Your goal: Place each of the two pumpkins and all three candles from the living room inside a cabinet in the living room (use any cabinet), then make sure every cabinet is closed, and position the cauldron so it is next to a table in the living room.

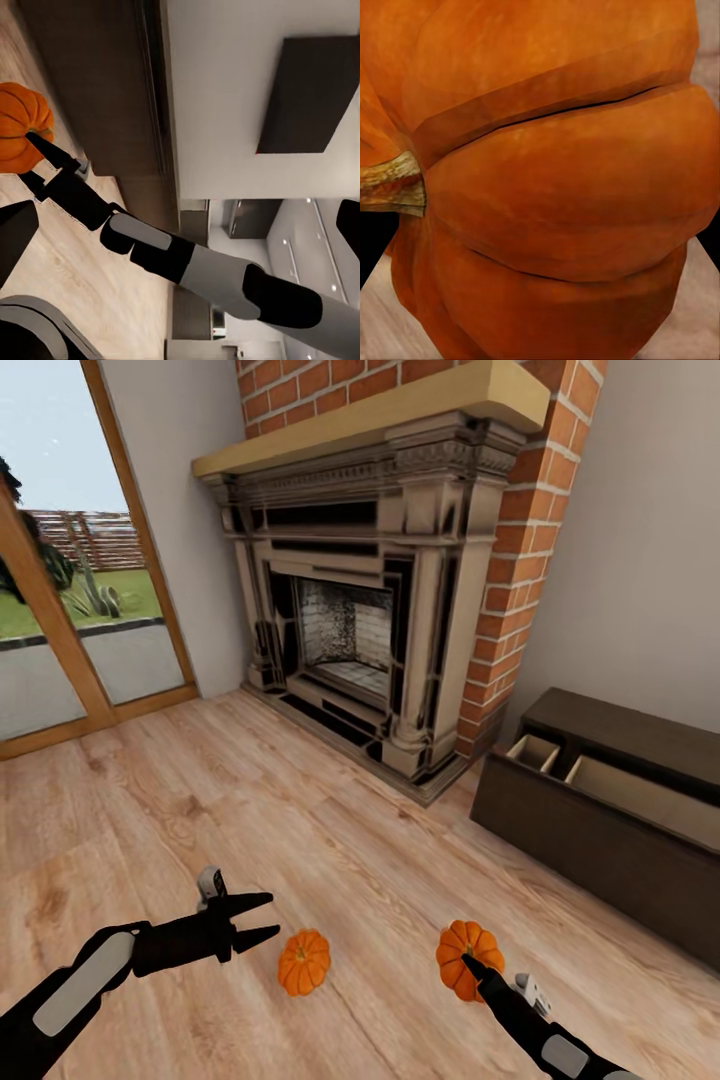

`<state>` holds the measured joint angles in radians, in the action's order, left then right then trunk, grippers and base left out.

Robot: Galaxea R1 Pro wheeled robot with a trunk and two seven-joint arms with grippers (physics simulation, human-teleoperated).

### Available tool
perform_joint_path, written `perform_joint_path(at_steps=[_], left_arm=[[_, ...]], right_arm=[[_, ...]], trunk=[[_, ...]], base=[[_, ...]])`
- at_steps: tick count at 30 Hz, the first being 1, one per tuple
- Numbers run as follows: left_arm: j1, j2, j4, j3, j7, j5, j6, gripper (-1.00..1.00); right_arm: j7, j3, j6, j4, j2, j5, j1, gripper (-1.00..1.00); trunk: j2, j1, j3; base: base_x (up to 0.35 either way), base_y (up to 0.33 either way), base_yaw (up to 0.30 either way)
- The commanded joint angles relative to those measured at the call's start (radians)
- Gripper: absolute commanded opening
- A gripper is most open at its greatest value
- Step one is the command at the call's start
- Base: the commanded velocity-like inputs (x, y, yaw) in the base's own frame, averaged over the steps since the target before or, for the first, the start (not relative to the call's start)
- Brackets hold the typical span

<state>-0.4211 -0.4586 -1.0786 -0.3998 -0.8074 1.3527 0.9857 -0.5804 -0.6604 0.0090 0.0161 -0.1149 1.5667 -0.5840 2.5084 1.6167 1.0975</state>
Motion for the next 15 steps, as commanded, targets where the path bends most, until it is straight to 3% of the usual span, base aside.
perform_joint_path(at_steps=[1, 4, 8, 10, 12, 14, 15], left_arm=[[-0.001, -0.001, 0.004, -0.002, -0.003, 0.003, 0.004, 1.00], [-0.002, -0.001, 0.019, -0.002, -0.003, 0.003, 0.004, 1.00], [-0.002, -0.005, 0.043, 0.016, -0.005, 0.003, 0.004, 1.00], [-0.002, -0.008, 0.063, 0.034, -0.005, 0.003, 0.004, 1.00], [-0.002, -0.013, 0.072, 0.049, -0.005, 0.002, 0.004, 1.00], [-0.002, -0.031, 0.084, 0.058, -0.006, 0.003, 0.005, 1.00], [-0.002, -0.039, 0.086, 0.060, -0.007, 0.003, 0.005, 1.00]], right_arm=[[-0.005, -0.006, 0.003, 0.000, -0.001, 0.010, 0.000, -1.00], [-0.023, -0.006, 0.014, 0.006, -0.004, 0.009, 0.000, -1.00], [-0.085, -0.003, 0.107, 0.184, -0.008, 0.008, 0.000, -1.00], [-0.093, -0.001, 0.153, 0.334, -0.040, 0.009, 0.000, -1.00], [-0.093, 0.001, 0.180, 0.454, -0.104, 0.012, 0.000, -1.00], [-0.093, 0.004, 0.231, 0.535, -0.141, 0.013, 0.000, -1.00], [-0.094, 0.005, 0.253, 0.552, -0.147, 0.013, 0.000, -1.00]], trunk=[[0.000, 0.000, 0.001], [0.000, 0.000, 0.001], [0.000, 0.000, 0.001], [0.000, 0.000, 0.001], [0.000, 0.000, 0.001], [0.000, 0.000, 0.001], [0.000, 0.000, 0.001]], base=[[0.219, 0.000, 0.011], [0.218, 0.000, 0.004], [0.093, 0.000, 0.001], [0.018, 0.000, 0.000], [0.007, 0.000, 0.000], [0.002, 0.000, 0.000], [0.000, 0.000, 0.000]])
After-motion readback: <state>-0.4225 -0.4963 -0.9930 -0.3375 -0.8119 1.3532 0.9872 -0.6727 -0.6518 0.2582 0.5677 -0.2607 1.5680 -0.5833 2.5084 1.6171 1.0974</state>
